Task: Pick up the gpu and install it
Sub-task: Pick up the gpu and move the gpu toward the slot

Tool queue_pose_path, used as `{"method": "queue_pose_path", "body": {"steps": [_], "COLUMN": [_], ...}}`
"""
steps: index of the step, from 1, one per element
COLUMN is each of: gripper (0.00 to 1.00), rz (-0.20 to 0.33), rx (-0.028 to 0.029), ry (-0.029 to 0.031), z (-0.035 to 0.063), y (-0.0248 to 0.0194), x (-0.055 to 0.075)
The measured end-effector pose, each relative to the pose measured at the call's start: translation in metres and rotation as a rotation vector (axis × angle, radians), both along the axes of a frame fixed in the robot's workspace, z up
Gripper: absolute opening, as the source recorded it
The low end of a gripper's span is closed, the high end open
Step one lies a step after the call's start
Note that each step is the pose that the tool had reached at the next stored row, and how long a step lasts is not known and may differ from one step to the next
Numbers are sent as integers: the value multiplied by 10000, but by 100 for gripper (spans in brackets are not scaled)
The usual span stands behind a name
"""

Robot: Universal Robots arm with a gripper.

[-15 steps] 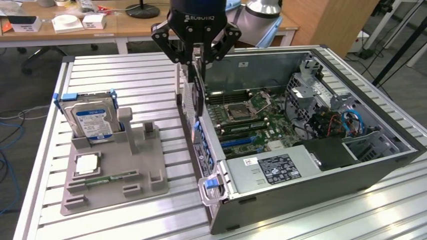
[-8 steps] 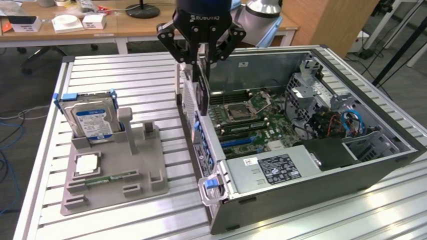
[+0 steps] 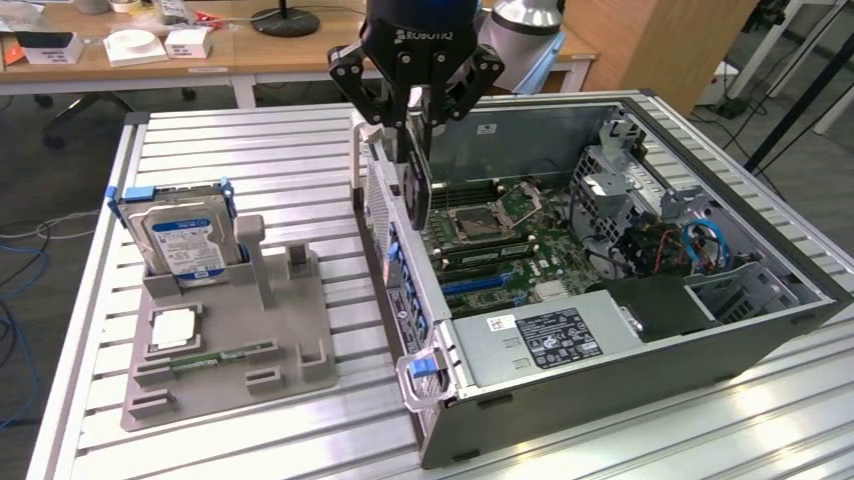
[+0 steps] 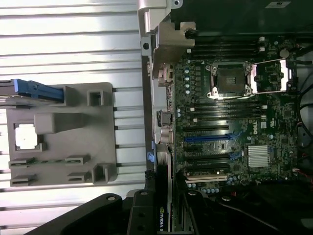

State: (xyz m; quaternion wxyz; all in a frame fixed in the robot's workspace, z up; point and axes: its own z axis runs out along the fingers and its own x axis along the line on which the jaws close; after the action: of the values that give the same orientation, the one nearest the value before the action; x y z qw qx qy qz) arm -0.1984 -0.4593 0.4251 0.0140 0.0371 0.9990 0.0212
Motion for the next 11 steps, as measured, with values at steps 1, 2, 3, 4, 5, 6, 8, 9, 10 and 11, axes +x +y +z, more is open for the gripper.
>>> {"method": "queue_pose_path", "body": {"steps": [1,2,3,4,5,6,8,9,10,11], "gripper": [26,26,26,26,26,26,26,26,26,26], "rz": [0,0,0,-1,-1,-1,0,-1,-1,0], "rx": [-1,0,-1,-1,-1,-1,-1,0,-1,-1], "ry": [0,0,0,0,0,0,0,0,0,0], "z": [0,0,0,0,0,1,1,0,0,0], "y": [0,0,0,0,0,0,0,0,0,0], "x": [12,23,35,46,58,69,92,103,115,127]}}
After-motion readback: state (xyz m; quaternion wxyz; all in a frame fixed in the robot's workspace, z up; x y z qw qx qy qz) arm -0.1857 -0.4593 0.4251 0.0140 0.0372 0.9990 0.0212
